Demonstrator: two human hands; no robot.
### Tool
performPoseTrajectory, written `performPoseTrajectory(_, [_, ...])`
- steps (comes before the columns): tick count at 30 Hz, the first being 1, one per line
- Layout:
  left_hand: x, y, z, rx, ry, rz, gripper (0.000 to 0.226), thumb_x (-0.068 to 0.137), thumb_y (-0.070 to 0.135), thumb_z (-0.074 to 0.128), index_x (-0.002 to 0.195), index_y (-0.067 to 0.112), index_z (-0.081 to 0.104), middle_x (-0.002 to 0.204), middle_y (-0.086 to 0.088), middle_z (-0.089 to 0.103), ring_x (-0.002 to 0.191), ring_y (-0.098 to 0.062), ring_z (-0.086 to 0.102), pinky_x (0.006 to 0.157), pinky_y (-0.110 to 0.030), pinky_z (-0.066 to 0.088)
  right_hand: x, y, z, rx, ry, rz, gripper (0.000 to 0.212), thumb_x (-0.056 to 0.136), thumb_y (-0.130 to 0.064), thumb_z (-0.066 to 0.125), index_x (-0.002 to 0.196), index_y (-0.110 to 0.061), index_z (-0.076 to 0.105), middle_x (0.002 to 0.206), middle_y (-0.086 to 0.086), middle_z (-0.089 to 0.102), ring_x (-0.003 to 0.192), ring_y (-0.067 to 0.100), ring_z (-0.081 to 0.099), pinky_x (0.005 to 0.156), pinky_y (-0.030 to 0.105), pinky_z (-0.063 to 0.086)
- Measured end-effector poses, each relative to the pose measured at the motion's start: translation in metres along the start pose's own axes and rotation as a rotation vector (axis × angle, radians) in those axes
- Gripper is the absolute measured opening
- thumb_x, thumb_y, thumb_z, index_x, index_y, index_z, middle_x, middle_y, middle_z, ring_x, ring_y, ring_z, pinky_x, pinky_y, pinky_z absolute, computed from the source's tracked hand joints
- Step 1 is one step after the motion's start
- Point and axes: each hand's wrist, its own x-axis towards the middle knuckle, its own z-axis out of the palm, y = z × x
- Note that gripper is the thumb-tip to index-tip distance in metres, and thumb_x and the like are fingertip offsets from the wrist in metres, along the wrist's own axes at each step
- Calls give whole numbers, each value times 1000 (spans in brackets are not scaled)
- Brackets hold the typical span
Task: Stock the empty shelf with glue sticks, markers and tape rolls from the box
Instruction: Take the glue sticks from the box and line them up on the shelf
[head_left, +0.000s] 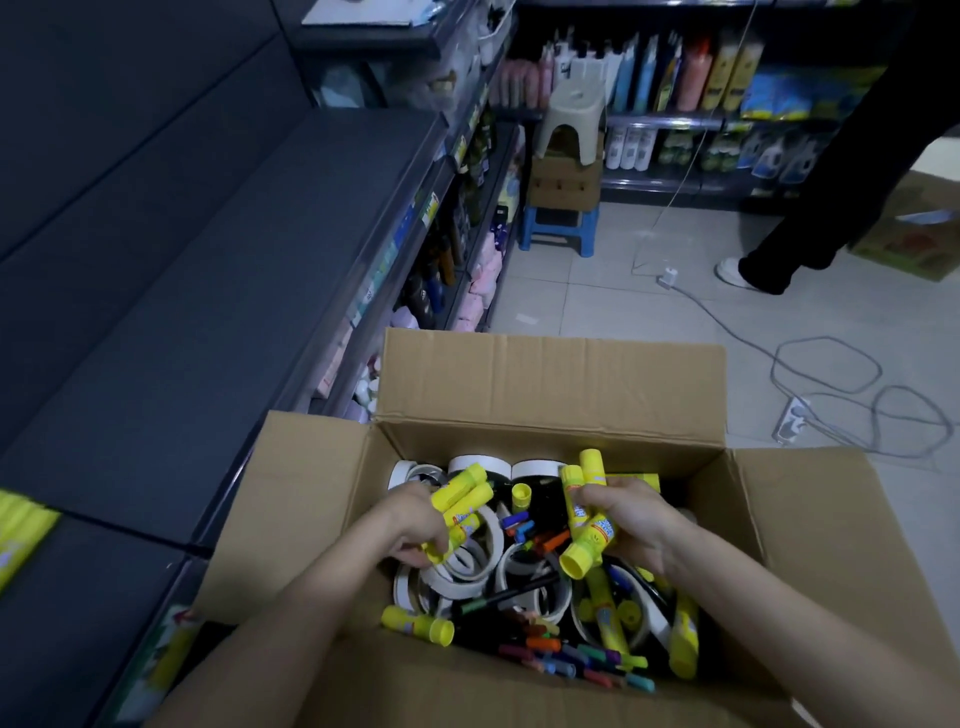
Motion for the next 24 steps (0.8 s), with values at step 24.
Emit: performPoseTrajectory(24, [-148,-134,-154,-265,623,323,38,57,14,82,84,10,55,64,4,50,56,-16,45,52,-26,35,-81,-65,217,-269,-308,-458,5,87,-5,62,86,-3,57,68,12,50,52,19,52,50,26,44])
